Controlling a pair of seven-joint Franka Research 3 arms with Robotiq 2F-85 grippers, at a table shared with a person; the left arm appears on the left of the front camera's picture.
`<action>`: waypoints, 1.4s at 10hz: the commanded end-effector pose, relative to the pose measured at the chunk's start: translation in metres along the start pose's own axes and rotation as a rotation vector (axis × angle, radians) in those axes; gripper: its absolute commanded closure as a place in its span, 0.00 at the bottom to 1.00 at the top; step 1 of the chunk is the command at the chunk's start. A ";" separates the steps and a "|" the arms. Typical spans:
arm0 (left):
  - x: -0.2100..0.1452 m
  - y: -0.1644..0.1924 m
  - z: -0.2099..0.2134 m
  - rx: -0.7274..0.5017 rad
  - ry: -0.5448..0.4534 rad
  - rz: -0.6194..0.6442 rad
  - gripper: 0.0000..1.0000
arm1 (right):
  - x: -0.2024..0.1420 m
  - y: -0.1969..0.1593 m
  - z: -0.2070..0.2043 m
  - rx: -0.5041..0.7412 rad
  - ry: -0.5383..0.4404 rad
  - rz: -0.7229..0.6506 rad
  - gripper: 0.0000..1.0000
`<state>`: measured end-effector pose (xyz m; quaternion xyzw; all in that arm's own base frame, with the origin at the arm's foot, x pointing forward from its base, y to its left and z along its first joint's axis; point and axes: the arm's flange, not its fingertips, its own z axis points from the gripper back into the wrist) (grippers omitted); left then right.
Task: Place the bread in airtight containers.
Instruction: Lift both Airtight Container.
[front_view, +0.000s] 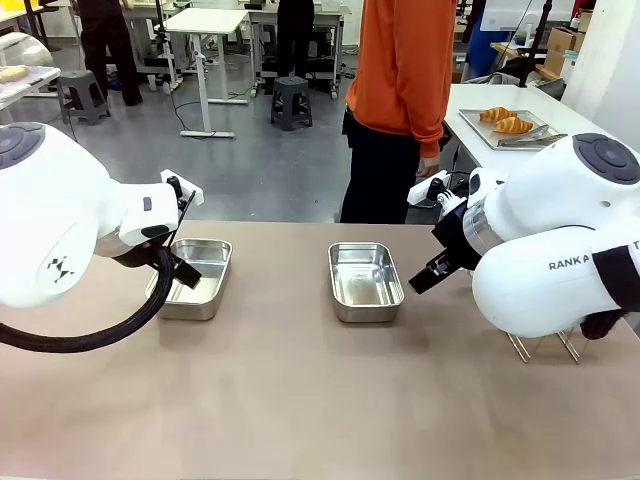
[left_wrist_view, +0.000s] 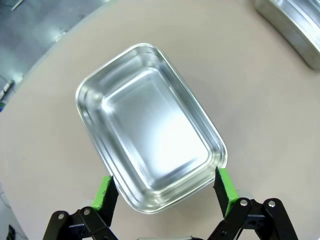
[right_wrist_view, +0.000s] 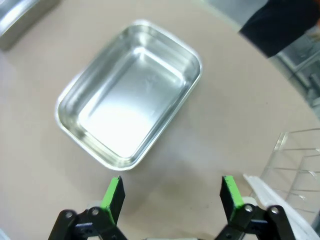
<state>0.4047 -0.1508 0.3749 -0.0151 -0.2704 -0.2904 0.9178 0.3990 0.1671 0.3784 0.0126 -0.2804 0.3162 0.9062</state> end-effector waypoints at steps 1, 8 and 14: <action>0.024 0.022 0.041 0.007 -0.023 0.026 0.00 | 0.034 -0.021 0.046 -0.004 -0.075 -0.007 0.00; 0.006 0.164 0.224 -0.404 -0.192 -0.095 0.00 | -0.045 -0.190 0.241 0.321 -0.458 -0.044 0.00; -0.108 0.213 0.240 -0.486 -0.385 -0.112 0.00 | -0.182 -0.253 0.235 0.460 -0.631 -0.027 0.00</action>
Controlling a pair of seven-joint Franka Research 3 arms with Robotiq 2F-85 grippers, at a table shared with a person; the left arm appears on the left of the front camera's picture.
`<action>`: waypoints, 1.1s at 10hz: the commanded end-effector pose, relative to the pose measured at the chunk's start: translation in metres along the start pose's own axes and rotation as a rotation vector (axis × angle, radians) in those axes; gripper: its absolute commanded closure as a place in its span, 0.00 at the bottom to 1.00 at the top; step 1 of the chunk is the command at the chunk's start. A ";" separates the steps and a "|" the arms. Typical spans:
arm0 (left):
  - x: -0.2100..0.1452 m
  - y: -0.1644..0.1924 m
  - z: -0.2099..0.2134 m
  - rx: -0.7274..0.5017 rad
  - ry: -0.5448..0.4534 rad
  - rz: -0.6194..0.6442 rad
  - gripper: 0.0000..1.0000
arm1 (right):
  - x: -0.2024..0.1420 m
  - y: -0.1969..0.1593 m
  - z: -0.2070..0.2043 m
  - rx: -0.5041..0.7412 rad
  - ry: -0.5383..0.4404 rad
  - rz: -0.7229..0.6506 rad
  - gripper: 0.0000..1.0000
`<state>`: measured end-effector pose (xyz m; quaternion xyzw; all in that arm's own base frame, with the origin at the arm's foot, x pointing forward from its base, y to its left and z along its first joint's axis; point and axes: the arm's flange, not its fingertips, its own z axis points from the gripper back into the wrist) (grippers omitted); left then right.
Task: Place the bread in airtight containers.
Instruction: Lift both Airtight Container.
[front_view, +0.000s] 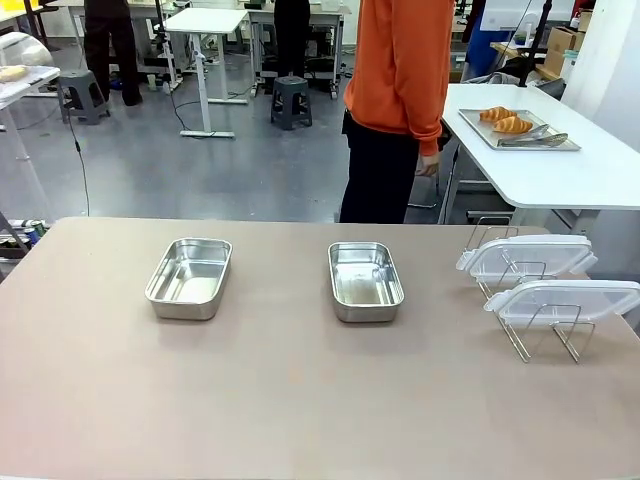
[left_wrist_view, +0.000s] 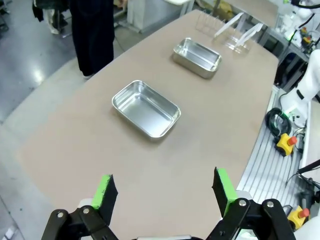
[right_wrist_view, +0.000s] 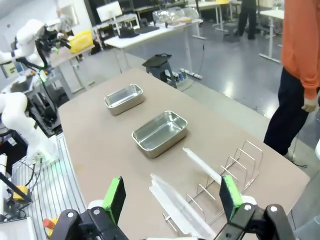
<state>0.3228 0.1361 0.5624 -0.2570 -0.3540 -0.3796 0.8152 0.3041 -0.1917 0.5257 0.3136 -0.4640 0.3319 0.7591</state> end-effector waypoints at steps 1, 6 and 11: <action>-0.005 0.001 -0.015 -0.027 -0.039 -0.020 0.00 | -0.003 -0.003 -0.011 0.016 -0.004 0.021 0.00; -0.011 0.002 -0.011 -0.018 -0.029 -0.009 0.00 | -0.008 -0.005 -0.008 0.008 0.013 -0.001 0.00; -0.011 0.002 -0.011 -0.018 -0.029 -0.009 0.00 | -0.008 -0.005 -0.008 0.008 0.013 -0.001 0.00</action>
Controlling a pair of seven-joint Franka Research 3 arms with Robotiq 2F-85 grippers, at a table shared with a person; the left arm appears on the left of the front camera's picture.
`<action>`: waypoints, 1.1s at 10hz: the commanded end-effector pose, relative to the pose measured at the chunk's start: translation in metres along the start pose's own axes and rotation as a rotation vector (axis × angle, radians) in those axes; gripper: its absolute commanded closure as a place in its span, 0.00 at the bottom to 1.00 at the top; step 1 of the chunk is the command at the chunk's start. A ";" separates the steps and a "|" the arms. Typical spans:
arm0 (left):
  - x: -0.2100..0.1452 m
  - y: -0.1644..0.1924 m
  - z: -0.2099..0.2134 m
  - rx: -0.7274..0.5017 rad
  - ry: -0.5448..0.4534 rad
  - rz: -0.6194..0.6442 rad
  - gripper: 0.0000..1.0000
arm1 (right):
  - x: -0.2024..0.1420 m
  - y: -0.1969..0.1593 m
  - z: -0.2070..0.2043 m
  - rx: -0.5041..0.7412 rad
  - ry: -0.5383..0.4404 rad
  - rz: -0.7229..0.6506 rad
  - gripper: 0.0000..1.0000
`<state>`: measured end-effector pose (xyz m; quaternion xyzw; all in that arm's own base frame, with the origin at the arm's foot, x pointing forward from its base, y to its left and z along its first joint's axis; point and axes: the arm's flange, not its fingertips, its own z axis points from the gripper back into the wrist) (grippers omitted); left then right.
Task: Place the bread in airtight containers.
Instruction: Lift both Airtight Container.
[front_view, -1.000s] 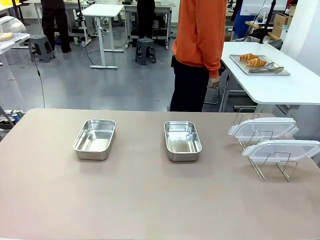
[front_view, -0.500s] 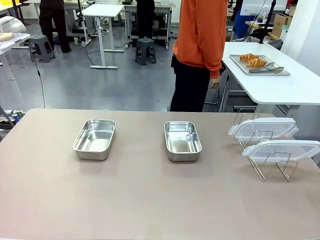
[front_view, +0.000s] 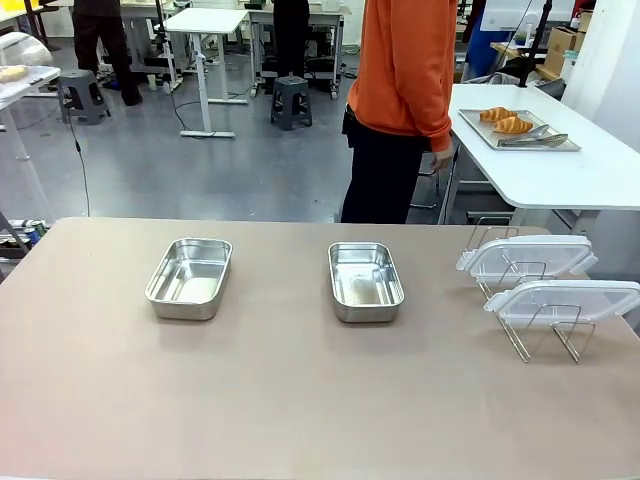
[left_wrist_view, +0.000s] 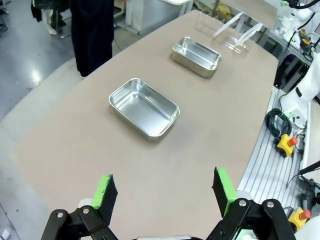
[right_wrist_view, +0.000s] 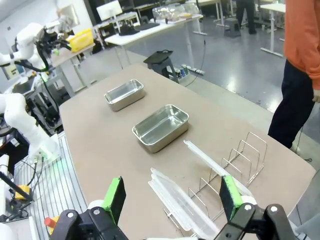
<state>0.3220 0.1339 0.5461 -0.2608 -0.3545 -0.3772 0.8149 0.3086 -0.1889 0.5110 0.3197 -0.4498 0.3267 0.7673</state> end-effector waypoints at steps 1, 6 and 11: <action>0.001 0.002 0.000 -0.014 -0.024 -0.015 0.00 | 0.003 -0.001 0.002 -0.001 -0.009 0.027 0.00; 0.001 0.002 0.000 -0.014 -0.024 -0.015 0.00 | 0.003 -0.001 0.002 -0.001 -0.009 0.027 0.00; 0.001 0.002 0.000 -0.014 -0.024 -0.015 0.00 | 0.003 -0.001 0.002 -0.001 -0.009 0.027 0.00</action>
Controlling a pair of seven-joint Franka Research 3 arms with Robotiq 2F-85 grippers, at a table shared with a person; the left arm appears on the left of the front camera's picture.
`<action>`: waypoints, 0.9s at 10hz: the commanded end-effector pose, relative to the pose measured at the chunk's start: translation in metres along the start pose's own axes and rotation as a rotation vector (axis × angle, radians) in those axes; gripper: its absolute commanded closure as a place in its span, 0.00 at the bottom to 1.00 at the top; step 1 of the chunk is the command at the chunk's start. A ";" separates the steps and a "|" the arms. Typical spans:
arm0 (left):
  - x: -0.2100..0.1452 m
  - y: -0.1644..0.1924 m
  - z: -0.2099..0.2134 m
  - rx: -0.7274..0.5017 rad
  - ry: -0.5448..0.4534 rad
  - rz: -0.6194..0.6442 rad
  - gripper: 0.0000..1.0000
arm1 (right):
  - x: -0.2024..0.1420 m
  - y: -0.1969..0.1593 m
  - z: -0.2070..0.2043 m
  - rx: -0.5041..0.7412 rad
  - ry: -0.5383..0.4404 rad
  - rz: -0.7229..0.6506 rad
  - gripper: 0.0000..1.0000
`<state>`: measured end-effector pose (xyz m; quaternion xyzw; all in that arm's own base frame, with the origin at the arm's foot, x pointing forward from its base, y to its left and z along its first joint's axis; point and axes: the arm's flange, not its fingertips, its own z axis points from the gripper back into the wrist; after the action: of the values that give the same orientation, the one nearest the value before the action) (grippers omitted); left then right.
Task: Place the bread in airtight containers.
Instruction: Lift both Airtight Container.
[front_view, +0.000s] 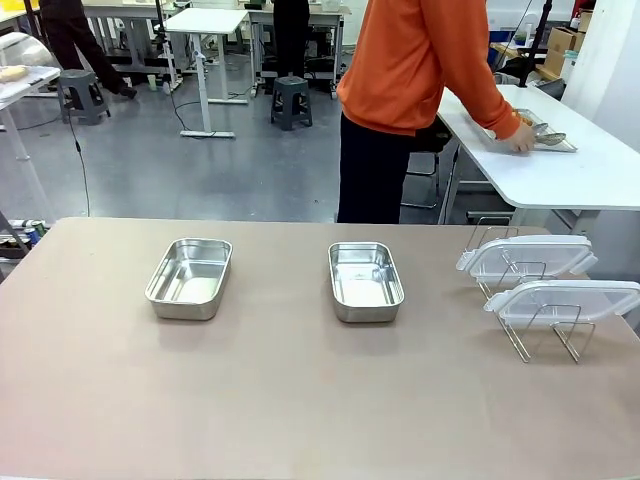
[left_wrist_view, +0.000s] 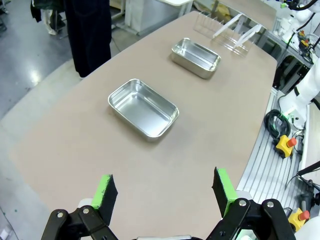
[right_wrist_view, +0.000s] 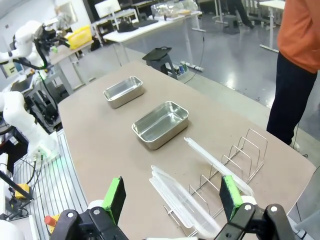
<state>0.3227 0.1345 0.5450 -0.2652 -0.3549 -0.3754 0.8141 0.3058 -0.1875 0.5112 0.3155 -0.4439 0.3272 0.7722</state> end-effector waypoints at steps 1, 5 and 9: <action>0.001 0.000 0.001 -0.008 -0.019 -0.020 0.00 | 0.004 -0.004 0.002 0.004 -0.025 0.029 0.00; 0.001 0.000 0.001 -0.008 -0.019 -0.020 0.00 | 0.004 -0.004 0.002 0.004 -0.025 0.029 0.00; 0.001 0.000 0.001 -0.008 -0.019 -0.020 0.00 | 0.004 -0.004 0.002 0.004 -0.025 0.029 0.00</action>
<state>0.3227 0.1348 0.5449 -0.2650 -0.3550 -0.3761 0.8138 0.3071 -0.1890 0.5136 0.3173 -0.4473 0.3260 0.7700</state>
